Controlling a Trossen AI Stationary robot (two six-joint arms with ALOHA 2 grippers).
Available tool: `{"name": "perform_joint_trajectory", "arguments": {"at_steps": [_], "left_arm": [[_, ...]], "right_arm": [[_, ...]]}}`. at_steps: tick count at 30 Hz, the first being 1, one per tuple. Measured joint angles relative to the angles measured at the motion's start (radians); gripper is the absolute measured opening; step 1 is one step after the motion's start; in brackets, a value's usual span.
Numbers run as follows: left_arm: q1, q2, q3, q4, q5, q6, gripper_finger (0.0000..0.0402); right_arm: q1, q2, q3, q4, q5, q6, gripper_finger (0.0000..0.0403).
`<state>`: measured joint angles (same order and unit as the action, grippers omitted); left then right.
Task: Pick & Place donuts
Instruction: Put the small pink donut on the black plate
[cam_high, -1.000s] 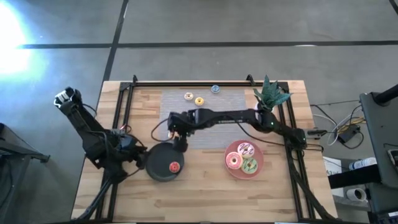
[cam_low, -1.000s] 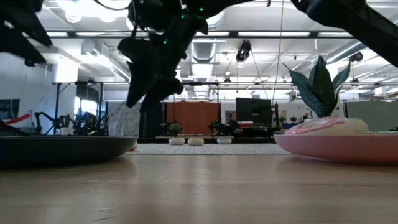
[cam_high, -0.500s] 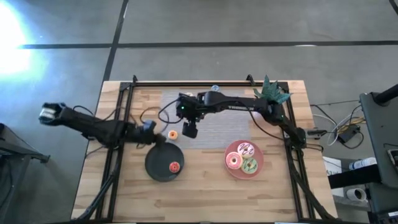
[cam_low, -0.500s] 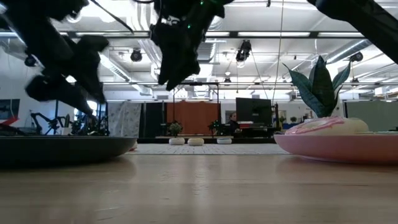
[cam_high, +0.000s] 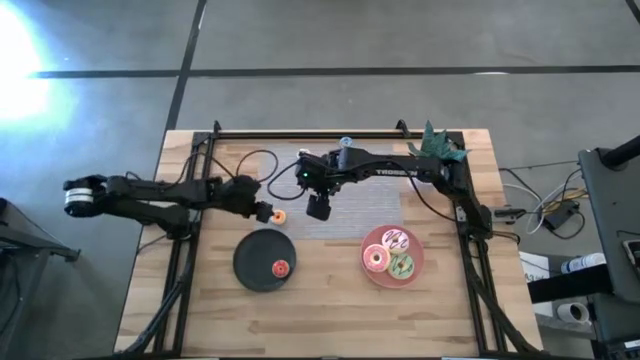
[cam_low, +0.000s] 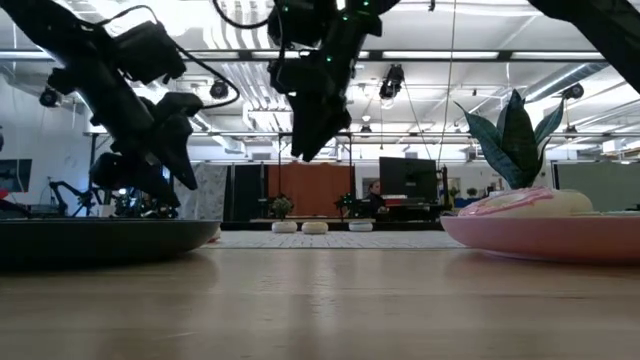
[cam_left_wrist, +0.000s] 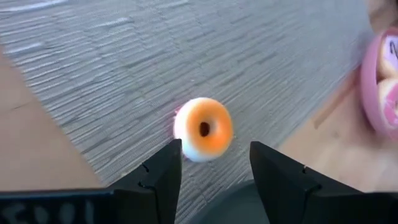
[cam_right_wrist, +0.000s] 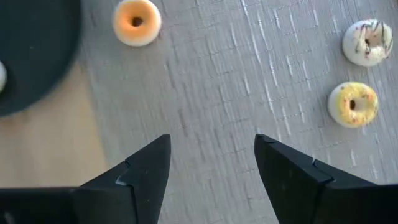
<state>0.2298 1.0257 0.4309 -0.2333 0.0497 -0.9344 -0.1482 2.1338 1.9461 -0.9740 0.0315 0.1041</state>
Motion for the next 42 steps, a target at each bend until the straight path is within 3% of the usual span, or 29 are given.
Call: {"name": "perform_joint_trajectory", "arguments": {"at_steps": [14,23,28,33,38,42], "left_arm": [[0.005,0.284,0.097,0.049,0.002,0.137,0.0147],[0.005,0.387,0.139,0.046,0.002,0.155,0.0055],[0.005,0.384,0.171,0.041,-0.008,0.175,0.0006],[0.006,0.29,0.225,0.014,0.026,0.186,0.0002],[0.013,0.186,0.247,0.013,0.299,0.158,0.0001],[0.021,0.129,0.247,0.037,0.408,0.121,0.0001]], "right_arm": [[0.007,-0.188,-0.311,0.187,-0.002,0.125,0.0226],[0.011,-0.312,-0.485,0.293,0.026,0.178,0.0226],[0.023,-0.322,-0.502,0.313,0.024,0.159,0.0226],[0.054,-0.321,-0.489,0.402,0.02,0.062,0.0226],[0.102,-0.321,-0.429,0.443,0.023,-0.225,0.0226],[0.149,-0.32,-0.394,0.465,0.022,-0.495,0.0226]]}}
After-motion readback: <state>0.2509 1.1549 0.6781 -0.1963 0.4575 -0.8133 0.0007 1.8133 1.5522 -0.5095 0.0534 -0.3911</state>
